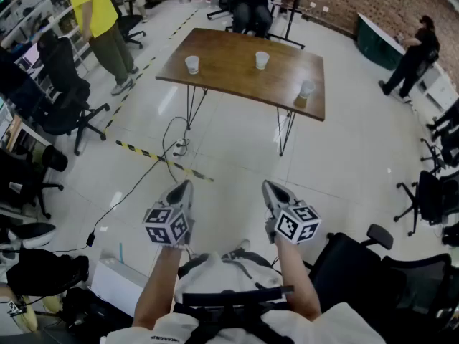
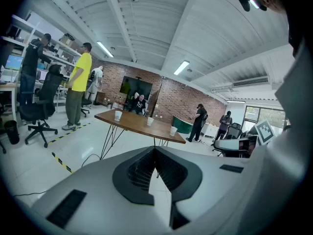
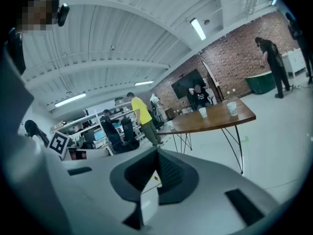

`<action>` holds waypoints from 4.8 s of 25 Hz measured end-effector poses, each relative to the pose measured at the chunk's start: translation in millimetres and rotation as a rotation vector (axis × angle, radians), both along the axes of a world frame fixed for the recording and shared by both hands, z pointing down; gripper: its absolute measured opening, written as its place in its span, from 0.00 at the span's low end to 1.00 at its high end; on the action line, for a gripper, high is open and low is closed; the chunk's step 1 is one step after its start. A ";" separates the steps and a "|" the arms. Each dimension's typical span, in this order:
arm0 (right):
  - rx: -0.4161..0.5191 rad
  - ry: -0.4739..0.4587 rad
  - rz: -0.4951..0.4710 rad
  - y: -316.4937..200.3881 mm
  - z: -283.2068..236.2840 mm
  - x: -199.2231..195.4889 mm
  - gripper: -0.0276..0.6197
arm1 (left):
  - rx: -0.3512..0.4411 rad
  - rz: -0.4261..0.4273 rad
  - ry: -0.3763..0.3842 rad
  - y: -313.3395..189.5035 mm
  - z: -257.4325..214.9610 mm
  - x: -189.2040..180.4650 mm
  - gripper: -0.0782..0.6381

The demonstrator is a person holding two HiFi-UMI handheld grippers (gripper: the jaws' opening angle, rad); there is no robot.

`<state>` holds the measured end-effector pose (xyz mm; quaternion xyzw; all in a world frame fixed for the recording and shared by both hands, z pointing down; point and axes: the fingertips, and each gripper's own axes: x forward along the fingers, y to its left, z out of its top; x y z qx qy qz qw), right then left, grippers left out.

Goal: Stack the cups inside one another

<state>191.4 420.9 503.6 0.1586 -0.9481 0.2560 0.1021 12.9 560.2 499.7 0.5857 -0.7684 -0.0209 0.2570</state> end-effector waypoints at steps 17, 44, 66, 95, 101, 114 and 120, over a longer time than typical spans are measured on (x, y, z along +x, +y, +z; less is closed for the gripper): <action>-0.084 -0.033 -0.002 -68.0 22.0 27.1 0.05 | -0.035 0.023 -0.022 -86.3 4.5 21.0 0.11; -0.037 0.069 -0.034 -225.5 11.4 -192.1 0.05 | -0.034 0.087 0.059 -273.6 24.2 -173.0 0.11; -0.035 0.112 -0.037 -267.7 22.2 -316.6 0.05 | -0.077 0.094 0.102 -305.1 47.6 -282.7 0.11; -0.050 0.064 -0.160 -437.1 13.0 -452.0 0.05 | -0.208 -0.051 0.007 -457.1 58.4 -457.8 0.11; -0.054 0.065 -0.169 -457.4 14.9 -454.1 0.05 | -0.252 -0.080 -0.012 -473.7 72.2 -487.6 0.19; -0.055 0.075 -0.194 -478.8 20.9 -463.1 0.05 | -0.383 -0.069 -0.025 -498.6 110.6 -530.1 0.37; -0.062 0.082 -0.199 -487.2 28.1 -465.0 0.05 | -0.438 -0.055 -0.032 -507.3 127.2 -538.2 0.35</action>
